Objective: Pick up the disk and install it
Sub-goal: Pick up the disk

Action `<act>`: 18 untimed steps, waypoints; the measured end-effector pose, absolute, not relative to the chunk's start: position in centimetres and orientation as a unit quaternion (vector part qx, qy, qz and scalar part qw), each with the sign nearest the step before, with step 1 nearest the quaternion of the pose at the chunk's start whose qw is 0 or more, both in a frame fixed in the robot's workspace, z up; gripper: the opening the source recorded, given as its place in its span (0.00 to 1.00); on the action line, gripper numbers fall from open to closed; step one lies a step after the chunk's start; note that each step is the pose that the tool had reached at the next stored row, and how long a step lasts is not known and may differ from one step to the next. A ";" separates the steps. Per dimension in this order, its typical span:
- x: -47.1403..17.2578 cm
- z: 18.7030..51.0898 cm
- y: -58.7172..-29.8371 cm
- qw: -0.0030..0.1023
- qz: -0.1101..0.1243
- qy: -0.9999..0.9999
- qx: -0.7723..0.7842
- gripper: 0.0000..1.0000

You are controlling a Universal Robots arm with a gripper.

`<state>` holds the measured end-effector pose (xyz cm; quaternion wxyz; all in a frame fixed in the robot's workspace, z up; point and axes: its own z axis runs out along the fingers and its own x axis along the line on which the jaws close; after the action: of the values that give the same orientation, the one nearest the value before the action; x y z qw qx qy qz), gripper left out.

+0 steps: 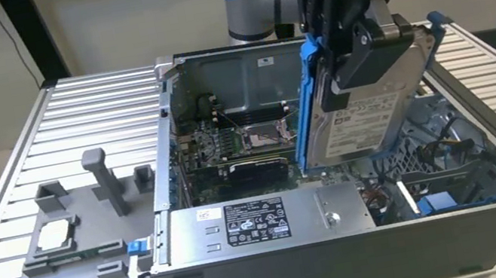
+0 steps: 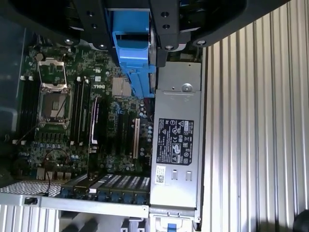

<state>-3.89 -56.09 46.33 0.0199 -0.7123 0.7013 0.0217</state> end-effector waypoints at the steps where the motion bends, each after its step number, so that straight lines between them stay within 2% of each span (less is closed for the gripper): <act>1: -3.8 46.3 -56.2 0.020 0.022 0.701 -0.712 0.00; 18: -1.2 45.9 -57.7 0.022 0.023 0.703 -0.711 0.00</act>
<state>-1.21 -57.75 45.94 0.0216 -0.7108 0.7026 0.0234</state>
